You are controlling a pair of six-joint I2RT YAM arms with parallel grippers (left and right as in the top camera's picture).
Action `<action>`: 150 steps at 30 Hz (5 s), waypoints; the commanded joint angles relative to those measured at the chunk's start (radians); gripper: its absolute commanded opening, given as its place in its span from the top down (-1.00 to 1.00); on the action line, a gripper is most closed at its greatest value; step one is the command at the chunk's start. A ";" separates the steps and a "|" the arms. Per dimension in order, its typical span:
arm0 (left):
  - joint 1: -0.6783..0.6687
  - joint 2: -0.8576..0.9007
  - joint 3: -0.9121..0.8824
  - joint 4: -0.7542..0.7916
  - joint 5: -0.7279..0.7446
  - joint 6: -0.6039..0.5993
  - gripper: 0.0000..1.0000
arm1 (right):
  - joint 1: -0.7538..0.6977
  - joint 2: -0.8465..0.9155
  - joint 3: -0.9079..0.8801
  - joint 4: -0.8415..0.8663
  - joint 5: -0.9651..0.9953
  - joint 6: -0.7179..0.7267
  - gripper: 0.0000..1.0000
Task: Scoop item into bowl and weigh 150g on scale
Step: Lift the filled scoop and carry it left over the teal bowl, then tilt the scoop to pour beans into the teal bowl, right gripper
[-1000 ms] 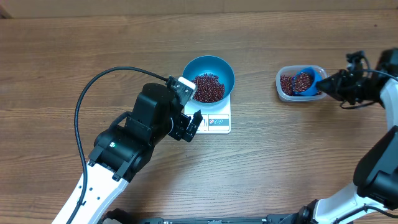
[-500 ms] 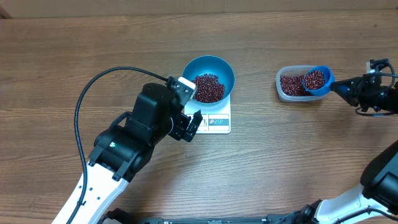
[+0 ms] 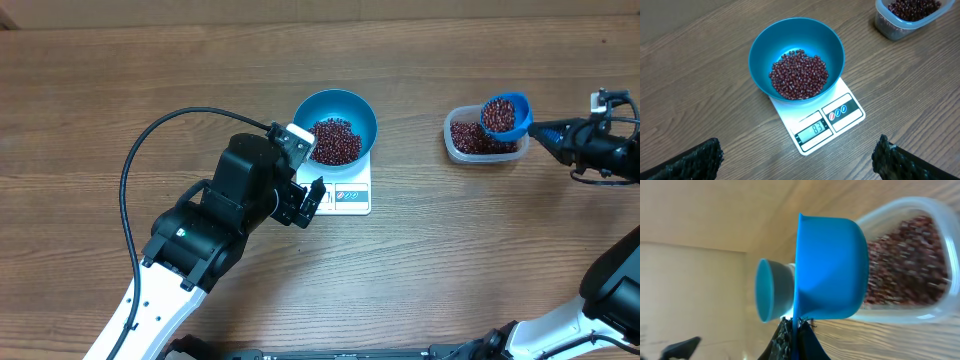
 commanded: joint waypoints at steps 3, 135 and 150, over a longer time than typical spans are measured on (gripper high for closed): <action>0.005 -0.001 0.000 0.000 -0.006 -0.006 -0.99 | 0.008 -0.001 -0.005 0.000 -0.158 -0.016 0.93; 0.005 -0.001 0.000 0.000 -0.006 -0.006 -1.00 | 1.114 -0.136 0.095 0.374 1.113 0.423 0.93; 0.005 -0.001 0.000 0.000 -0.006 -0.006 -0.99 | 1.116 -0.145 0.099 0.389 1.147 0.383 0.93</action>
